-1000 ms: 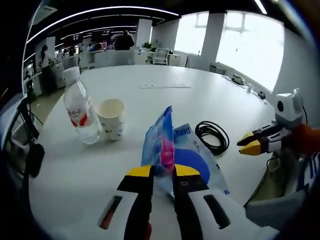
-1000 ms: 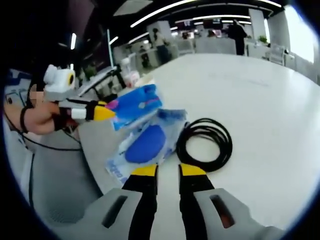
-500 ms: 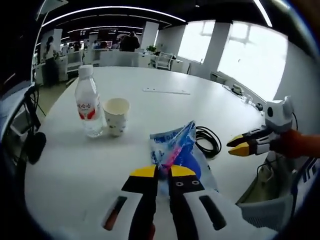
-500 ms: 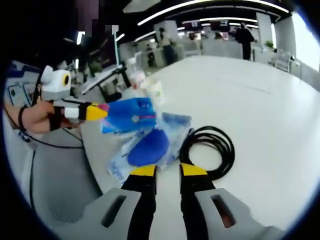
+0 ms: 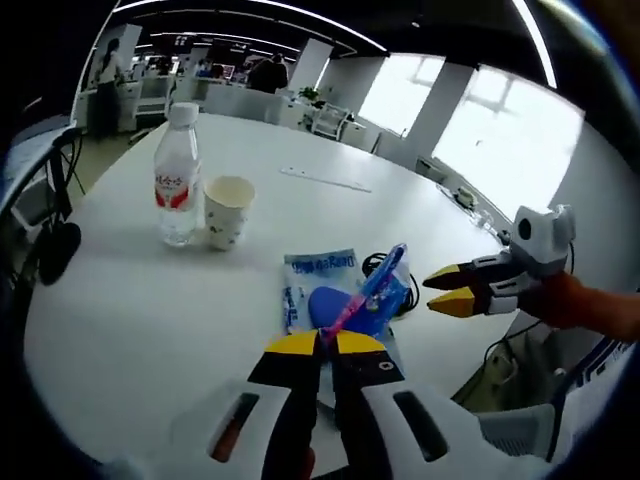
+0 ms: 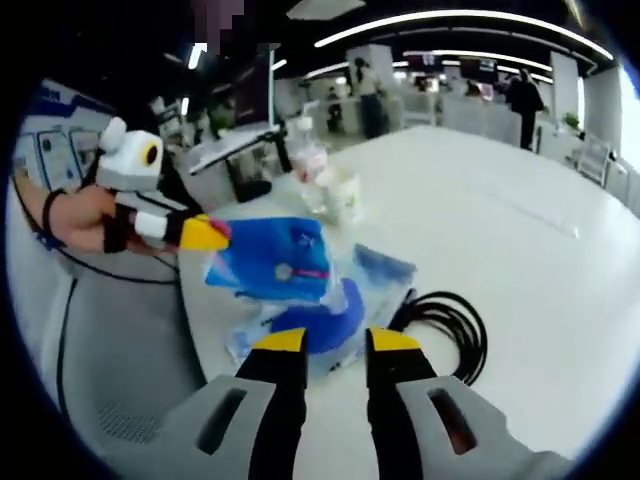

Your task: Arrange the tabletop items into an orderly group along one side of the table until the central work area is clear of visible clutter.

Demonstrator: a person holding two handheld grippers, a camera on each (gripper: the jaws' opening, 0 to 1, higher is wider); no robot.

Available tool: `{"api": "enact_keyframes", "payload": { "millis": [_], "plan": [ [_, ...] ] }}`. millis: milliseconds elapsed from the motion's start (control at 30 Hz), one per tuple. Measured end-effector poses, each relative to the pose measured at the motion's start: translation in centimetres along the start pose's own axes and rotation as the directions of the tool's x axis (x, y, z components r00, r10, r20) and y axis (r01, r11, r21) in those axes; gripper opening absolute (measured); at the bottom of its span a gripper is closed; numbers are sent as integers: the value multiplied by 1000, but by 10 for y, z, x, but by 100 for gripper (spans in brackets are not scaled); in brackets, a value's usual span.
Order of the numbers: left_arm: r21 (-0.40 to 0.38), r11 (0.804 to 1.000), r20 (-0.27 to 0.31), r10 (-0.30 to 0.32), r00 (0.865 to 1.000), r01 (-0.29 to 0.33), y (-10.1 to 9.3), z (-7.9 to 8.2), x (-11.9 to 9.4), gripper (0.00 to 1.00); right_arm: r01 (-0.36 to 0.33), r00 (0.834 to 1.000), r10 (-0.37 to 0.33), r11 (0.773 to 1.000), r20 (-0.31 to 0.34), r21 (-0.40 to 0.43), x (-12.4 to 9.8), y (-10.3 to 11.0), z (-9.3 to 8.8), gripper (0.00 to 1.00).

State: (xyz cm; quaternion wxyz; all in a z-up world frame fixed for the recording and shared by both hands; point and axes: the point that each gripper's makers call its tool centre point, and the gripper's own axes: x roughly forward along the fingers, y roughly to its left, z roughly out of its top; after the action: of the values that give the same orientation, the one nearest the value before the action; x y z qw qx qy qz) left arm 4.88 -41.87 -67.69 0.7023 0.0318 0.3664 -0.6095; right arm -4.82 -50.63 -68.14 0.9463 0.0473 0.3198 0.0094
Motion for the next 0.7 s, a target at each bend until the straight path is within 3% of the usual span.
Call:
{"api": "enact_keyframes", "payload": {
  "millis": [300, 700],
  "plan": [
    [-17, 1000, -20, -4, 1000, 4, 1, -7, 2, 0, -31, 999, 29, 996, -32, -85, 12, 12, 1, 19],
    [4, 1000, -33, -17, 999, 17, 0, -4, 4, 0, -45, 995, 28, 981, -93, -190, 32, 2, -2, 17]
  ]
}}
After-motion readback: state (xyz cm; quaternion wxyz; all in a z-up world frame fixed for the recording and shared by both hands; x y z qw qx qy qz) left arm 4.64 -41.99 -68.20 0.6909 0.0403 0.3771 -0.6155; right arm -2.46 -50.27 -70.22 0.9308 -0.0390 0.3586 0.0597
